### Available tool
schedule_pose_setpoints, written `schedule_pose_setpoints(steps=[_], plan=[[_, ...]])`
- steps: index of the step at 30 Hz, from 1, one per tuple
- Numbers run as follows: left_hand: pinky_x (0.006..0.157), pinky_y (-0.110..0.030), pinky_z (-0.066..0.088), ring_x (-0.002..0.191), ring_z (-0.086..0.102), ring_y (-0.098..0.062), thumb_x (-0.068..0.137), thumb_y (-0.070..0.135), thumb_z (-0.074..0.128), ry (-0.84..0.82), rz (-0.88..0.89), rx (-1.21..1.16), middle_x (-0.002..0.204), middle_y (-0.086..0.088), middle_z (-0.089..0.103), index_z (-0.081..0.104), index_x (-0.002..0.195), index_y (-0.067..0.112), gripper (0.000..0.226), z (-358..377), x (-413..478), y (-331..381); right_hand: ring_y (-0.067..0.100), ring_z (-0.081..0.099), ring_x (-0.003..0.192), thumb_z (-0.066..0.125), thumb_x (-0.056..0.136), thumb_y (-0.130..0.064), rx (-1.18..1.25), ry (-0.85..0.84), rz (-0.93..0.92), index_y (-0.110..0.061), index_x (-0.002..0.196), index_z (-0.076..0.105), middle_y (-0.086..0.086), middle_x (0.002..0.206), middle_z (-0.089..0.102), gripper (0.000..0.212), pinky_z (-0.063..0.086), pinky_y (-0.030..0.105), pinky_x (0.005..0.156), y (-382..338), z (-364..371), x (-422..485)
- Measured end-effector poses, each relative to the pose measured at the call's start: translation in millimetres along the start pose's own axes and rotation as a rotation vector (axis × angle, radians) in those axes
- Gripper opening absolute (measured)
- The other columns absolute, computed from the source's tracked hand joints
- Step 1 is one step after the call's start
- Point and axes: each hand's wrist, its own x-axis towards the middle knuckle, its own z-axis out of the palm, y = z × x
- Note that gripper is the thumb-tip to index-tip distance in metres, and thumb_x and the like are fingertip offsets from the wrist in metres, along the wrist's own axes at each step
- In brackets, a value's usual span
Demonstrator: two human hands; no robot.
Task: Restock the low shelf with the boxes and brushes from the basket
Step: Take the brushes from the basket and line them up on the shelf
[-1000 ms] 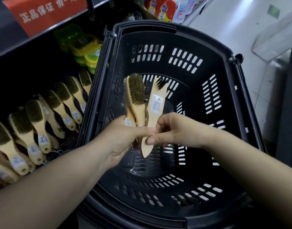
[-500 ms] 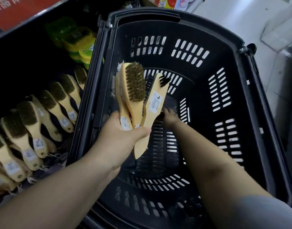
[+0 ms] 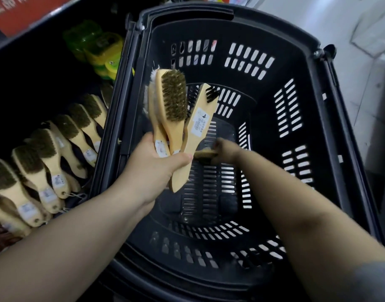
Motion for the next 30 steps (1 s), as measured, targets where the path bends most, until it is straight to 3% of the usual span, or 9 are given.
schedule_pose_setpoints(steps=[3,6,9,11,14,18,21,25,30], plan=[[0.069,-0.037,0.057,0.088,0.070,-0.022,0.077,-0.002,0.069,-0.014,0.023,-0.037,0.094,-0.003,0.073,0.059,0.100,0.020,0.033,0.9,-3.2,5.8,0.015,0.060,0.089,0.069,0.078,-0.008,0.403,0.035,-0.112,-0.011,0.112,0.056,-0.004,0.093,0.061,0.037,0.050,0.014,0.073,-18.3,-44.6,-37.4],[0.067,-0.039,0.054,0.092,0.068,-0.029,0.078,-0.003,0.067,-0.059,0.032,-0.088,0.100,-0.010,0.071,0.056,0.109,0.011,0.036,0.7,-10.1,12.2,0.018,0.065,0.092,0.060,0.082,-0.001,0.829,-0.070,-0.290,-0.012,0.102,0.058,0.000,0.090,0.067,0.023,0.056,0.029,0.082,-36.7,-76.2,-86.2],[0.062,-0.035,0.054,0.086,0.069,-0.024,0.078,-0.001,0.068,-0.052,0.064,-0.109,0.095,-0.007,0.072,0.057,0.106,0.013,0.033,-1.5,-20.2,18.2,0.016,0.069,0.086,0.059,0.078,-0.011,1.125,-0.093,-0.363,-0.009,0.100,0.059,-0.001,0.084,0.072,0.022,0.056,0.027,0.074,-57.1,-89.1,-133.8],[0.056,-0.033,0.055,0.075,0.071,-0.018,0.080,0.004,0.069,-0.038,0.062,-0.100,0.084,0.000,0.074,0.059,0.098,0.021,0.027,-3.9,-29.0,22.7,0.018,0.070,0.087,0.060,0.082,-0.014,1.206,-0.043,-0.357,-0.010,0.103,0.059,0.002,0.087,0.072,0.022,0.057,0.031,0.076,-70.1,-86.7,-157.5],[0.076,-0.044,0.056,0.076,0.070,-0.020,0.082,0.005,0.067,-0.015,0.040,-0.140,0.082,-0.001,0.074,0.061,0.102,0.016,0.024,-10.6,-45.5,30.2,0.022,0.067,0.088,0.054,0.092,-0.017,1.309,0.006,-0.268,-0.008,0.105,0.060,0.012,0.099,0.067,0.017,0.057,0.034,0.078,-94.3,-71.2,-183.5],[0.044,-0.024,0.049,0.050,0.064,-0.013,0.084,0.006,0.064,-0.048,0.026,-0.191,0.064,-0.003,0.070,0.061,0.109,0.001,0.026,-29.7,-77.5,36.2,0.023,0.062,0.085,0.040,0.098,-0.033,1.561,-0.112,-0.176,-0.007,0.115,0.057,0.013,0.098,0.063,0.035,0.053,0.036,0.077,-135.1,-45.4,-209.2],[0.053,-0.027,0.052,0.064,0.068,-0.014,0.081,0.004,0.063,-0.061,0.009,-0.248,0.074,-0.005,0.072,0.064,0.108,0.000,0.027,-49.2,-101.1,37.0,0.024,0.063,0.076,0.042,0.096,-0.041,1.596,-0.273,-0.182,-0.006,0.105,0.063,0.013,0.088,0.068,0.042,0.054,0.033,0.068,-166.8,-29.5,-227.6],[0.061,-0.030,0.053,0.064,0.067,-0.014,0.065,0.011,0.067,-0.043,-0.007,-0.311,0.071,-0.005,0.070,0.067,0.100,0.004,0.035,-79.1,-132.2,29.0,0.011,0.054,0.049,0.061,0.086,-0.007,1.491,-0.296,-0.252,-0.003,0.087,0.064,0.005,0.066,0.063,0.006,0.051,0.026,0.057,-200.8,-10.1,-245.6],[0.071,-0.035,0.051,0.068,0.064,-0.019,0.063,0.016,0.069,0.045,-0.053,-0.372,0.073,-0.009,0.069,0.069,0.087,0.006,0.027,-127.8,-163.9,6.9,0.015,0.065,0.063,0.054,0.088,0.003,1.620,-0.324,-0.228,0.003,0.097,0.059,0.010,0.074,0.065,0.011,0.058,0.024,0.060,-236.4,14.5,-257.9]])
